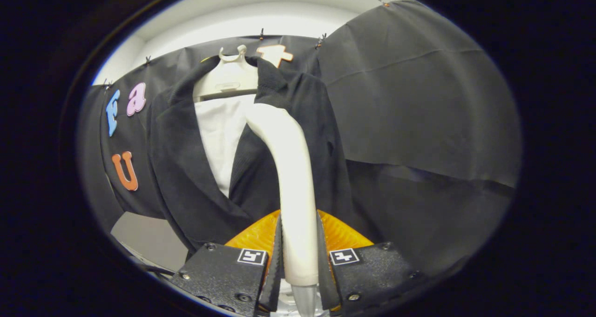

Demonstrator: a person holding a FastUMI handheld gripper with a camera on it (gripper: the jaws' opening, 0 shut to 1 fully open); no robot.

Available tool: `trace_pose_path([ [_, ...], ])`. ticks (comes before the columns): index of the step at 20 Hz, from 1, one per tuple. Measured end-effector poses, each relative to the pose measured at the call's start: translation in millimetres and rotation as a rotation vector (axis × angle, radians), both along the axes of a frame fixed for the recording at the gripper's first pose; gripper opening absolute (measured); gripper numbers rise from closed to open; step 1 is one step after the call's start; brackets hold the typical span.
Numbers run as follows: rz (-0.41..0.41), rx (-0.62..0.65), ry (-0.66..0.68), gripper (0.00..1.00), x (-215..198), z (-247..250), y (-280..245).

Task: Iron the clothes twice with a garment steamer, once on the left side and once on the right side.

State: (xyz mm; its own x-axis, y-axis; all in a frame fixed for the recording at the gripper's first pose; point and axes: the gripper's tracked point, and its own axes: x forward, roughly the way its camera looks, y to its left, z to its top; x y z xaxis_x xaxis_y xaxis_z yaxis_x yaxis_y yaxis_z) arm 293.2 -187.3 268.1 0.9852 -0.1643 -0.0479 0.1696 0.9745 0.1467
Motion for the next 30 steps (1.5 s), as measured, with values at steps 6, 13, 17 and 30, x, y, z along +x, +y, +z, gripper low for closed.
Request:
trace_pose_path([
  [6, -0.011, -0.003, 0.049, 0.37, -2, -29, 3],
  [13, -0.026, -0.016, 0.1, 0.37, -4, -64, 10],
  [17, -0.025, -0.017, 0.129, 0.37, -4, -83, 15],
  [30, -0.036, -0.023, 0.243, 0.37, -10, -149, 22],
])
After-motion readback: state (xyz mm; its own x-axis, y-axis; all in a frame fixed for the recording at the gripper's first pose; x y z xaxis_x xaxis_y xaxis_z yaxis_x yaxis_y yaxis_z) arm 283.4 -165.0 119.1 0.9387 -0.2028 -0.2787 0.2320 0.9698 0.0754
